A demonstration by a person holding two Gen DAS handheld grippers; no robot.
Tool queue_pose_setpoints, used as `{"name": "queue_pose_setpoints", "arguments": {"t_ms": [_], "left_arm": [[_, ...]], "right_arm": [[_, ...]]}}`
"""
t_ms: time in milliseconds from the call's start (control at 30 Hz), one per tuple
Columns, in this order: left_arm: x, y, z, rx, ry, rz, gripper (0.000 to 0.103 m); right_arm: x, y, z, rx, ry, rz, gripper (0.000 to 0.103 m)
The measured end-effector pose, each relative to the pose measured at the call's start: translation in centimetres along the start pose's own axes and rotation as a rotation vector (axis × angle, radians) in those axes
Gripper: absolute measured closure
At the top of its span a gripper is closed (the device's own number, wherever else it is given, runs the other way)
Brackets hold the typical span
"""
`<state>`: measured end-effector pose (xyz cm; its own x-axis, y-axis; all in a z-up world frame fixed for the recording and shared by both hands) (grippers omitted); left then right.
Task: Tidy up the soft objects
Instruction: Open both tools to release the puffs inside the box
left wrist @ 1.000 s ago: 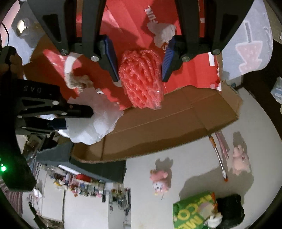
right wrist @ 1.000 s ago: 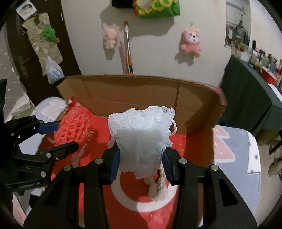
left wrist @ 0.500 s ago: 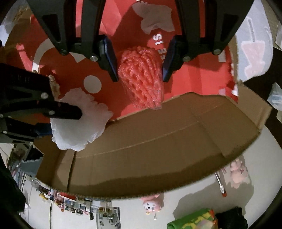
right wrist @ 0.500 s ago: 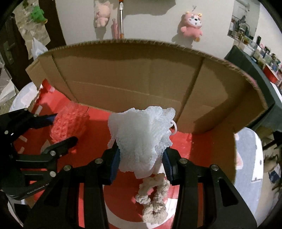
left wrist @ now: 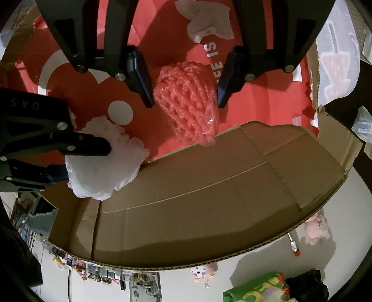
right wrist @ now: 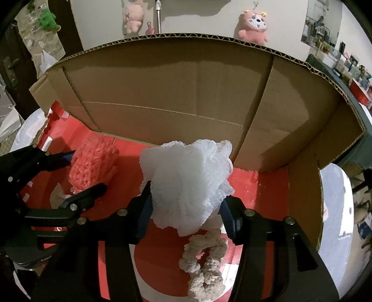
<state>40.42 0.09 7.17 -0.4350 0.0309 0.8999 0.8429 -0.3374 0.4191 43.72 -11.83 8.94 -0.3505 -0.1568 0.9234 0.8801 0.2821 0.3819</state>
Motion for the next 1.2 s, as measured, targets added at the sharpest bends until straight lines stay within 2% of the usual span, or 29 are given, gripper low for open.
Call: {"name": "queue_pose_setpoints", "arguments": {"t_ms": [233, 300, 533, 600, 800, 900, 1067, 1200], "left_arm": [[0.9, -0.4, 0.4, 0.037, -0.020, -0.029, 0.041], [1.3, -0.3, 0.6, 0.050, -0.028, -0.044, 0.033], [3.1, -0.1, 1.0, 0.083, -0.044, -0.096, 0.026], [3.9, -0.1, 1.2, 0.100, -0.050, -0.117, 0.022], [5.9, -0.2, 1.4, 0.128, -0.062, -0.170, 0.017], [7.2, -0.4, 1.2, 0.120, -0.057, -0.203, 0.011], [9.8, -1.0, 0.9, 0.122, -0.055, -0.265, 0.010], [11.7, -1.7, 0.8, 0.144, -0.046, -0.299, 0.007]], "right_arm": [[0.0, 0.0, 0.1, -0.002, 0.004, -0.006, 0.046], [0.2, 0.0, 0.1, 0.002, -0.001, -0.013, 0.044], [1.1, -0.1, 0.4, 0.008, -0.018, -0.042, 0.038], [1.6, -0.1, 0.4, 0.009, -0.024, -0.054, 0.033], [3.3, -0.3, 0.5, 0.000, -0.027, -0.090, 0.029], [4.3, -0.5, 0.8, 0.006, -0.025, -0.108, 0.029], [6.9, -1.1, 1.3, 0.018, -0.042, -0.157, 0.028], [9.4, -1.8, 1.5, 0.011, -0.045, -0.204, 0.023]]}}
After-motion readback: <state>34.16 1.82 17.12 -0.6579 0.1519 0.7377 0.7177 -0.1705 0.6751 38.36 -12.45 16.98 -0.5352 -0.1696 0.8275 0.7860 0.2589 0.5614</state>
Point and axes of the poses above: each gripper's, at about its wrist camera, not at the fingertips, and x roughly against the way its jaws point, z to its left, y to its top, the point moved 1 cm from there along -x, roughly the way its jaws point, and after that the axes turned 9 degrees about z, right-handed, at the moved point
